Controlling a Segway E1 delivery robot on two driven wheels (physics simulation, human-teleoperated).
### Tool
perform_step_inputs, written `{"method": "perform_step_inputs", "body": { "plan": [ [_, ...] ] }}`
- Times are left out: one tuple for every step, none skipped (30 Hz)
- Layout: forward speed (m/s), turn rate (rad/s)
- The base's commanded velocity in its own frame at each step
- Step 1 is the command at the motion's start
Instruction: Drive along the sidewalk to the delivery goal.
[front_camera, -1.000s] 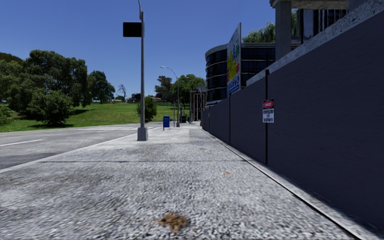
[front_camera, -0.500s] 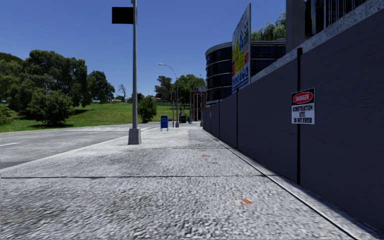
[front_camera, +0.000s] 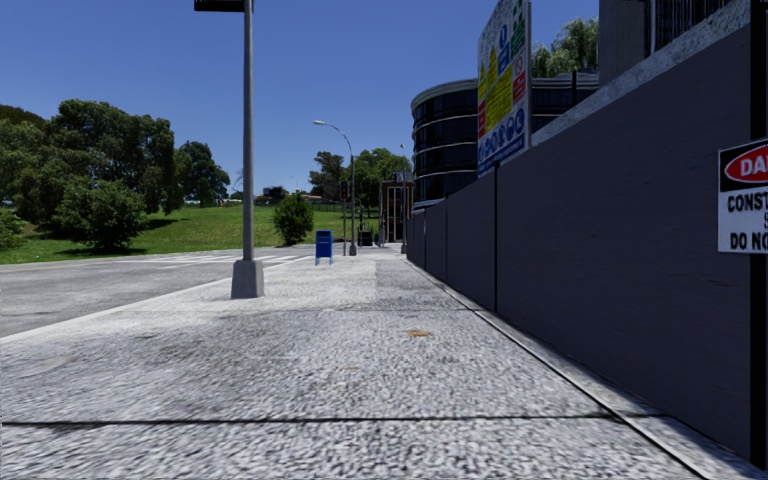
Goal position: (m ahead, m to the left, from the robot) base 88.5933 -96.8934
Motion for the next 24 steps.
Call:
{"method": "perform_step_inputs", "body": {
  "plan": [
    [2.00,0.00],
    [2.00,0.00],
    [2.00,0.00],
    [2.00,0.00],
    [2.00,0.00],
    [2.00,0.00],
    [2.00,0.00],
    [2.00,0.00],
    [2.00,0.00],
    [2.00,0.00],
    [2.00,0.00],
    [2.00,0.00],
    [2.00,0.00],
    [2.00,0.00],
    [2.00,0.00],
    [2.00,0.00],
    [2.00,0.00],
    [2.00,0.00],
    [2.00,0.00],
    [2.00,0.00],
    [2.00,0.00],
    [2.00,0.00],
    [2.00,0.00],
    [2.00,0.00]
  ]
}}
